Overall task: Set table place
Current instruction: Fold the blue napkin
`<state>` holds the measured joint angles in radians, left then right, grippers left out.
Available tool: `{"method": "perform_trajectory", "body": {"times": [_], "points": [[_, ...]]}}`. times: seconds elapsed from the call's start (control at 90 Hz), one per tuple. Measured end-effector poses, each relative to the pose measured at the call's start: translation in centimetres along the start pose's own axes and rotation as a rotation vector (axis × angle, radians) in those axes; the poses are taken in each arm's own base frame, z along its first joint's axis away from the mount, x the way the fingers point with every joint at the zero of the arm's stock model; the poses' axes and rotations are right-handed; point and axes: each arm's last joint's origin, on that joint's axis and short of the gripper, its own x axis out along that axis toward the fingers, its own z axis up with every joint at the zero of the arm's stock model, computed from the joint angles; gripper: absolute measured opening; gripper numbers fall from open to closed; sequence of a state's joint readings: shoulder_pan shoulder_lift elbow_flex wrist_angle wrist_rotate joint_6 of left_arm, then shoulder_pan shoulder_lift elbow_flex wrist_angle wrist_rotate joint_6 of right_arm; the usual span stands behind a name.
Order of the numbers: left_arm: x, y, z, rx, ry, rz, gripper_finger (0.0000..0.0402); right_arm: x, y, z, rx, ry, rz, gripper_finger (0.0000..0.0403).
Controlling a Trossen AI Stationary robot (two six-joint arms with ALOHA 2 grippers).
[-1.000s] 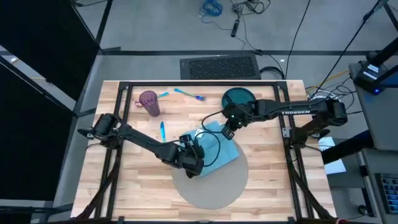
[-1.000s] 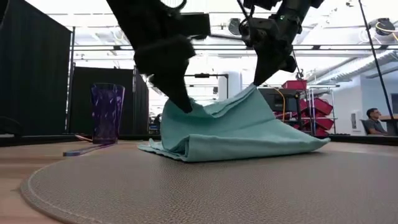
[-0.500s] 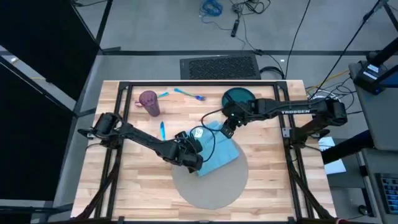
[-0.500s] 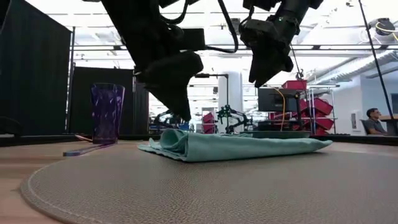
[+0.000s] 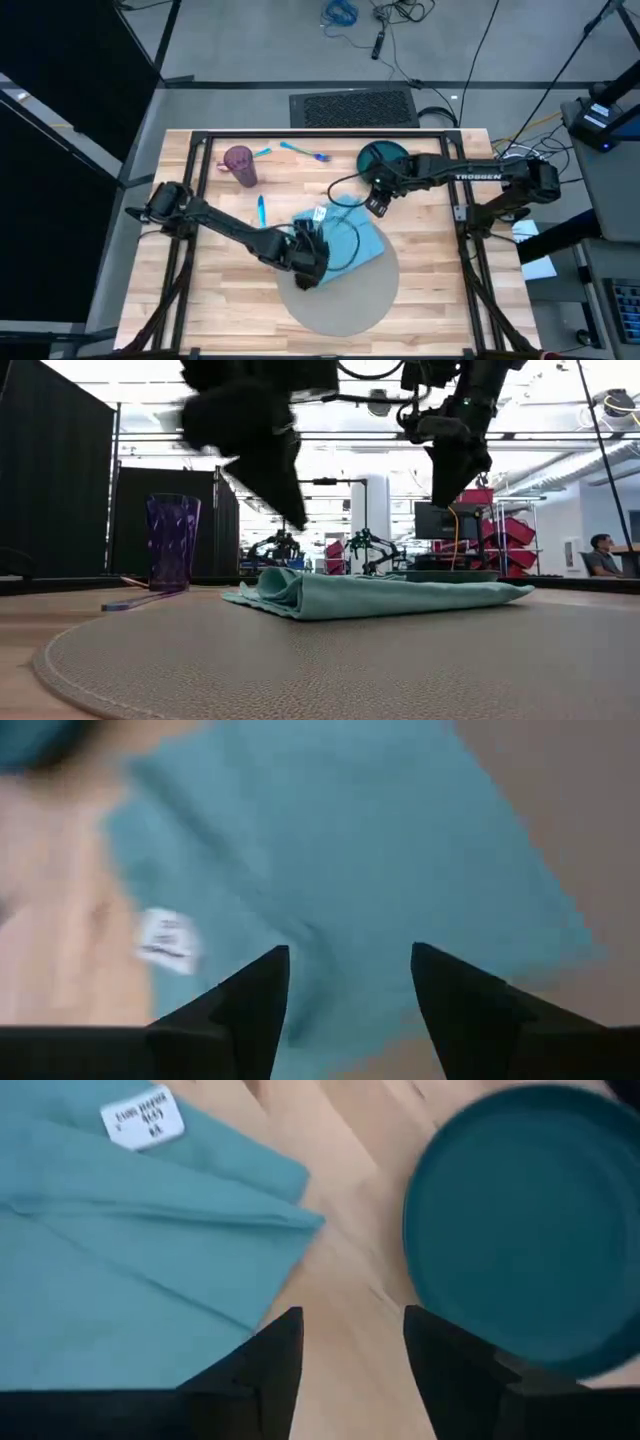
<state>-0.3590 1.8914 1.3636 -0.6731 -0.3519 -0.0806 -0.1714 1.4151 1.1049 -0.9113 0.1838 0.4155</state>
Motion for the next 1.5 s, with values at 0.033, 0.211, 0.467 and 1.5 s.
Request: {"method": "perform_trajectory", "body": {"times": [0.033,0.211,0.467,1.5], "points": [[0.2,-0.4,-0.1,0.07,0.008,-0.015,0.0196,0.0,0.1,0.0,-0.003,0.002,0.0,0.0158],[1.1,-1.2,-0.3,0.228,0.029,0.022,0.0196,0.0,0.1,0.0,-0.004,-0.001,0.003,0.0158],[2.0,0.5,-0.3,0.2,0.062,0.173,0.0196,0.0,0.1,0.0,-0.022,-0.002,0.003,0.0157],[5.2,2.2,-1.7,0.157,0.132,0.144,0.0196,0.0,0.1,0.0,-0.041,-0.003,0.004,0.0157]]}}
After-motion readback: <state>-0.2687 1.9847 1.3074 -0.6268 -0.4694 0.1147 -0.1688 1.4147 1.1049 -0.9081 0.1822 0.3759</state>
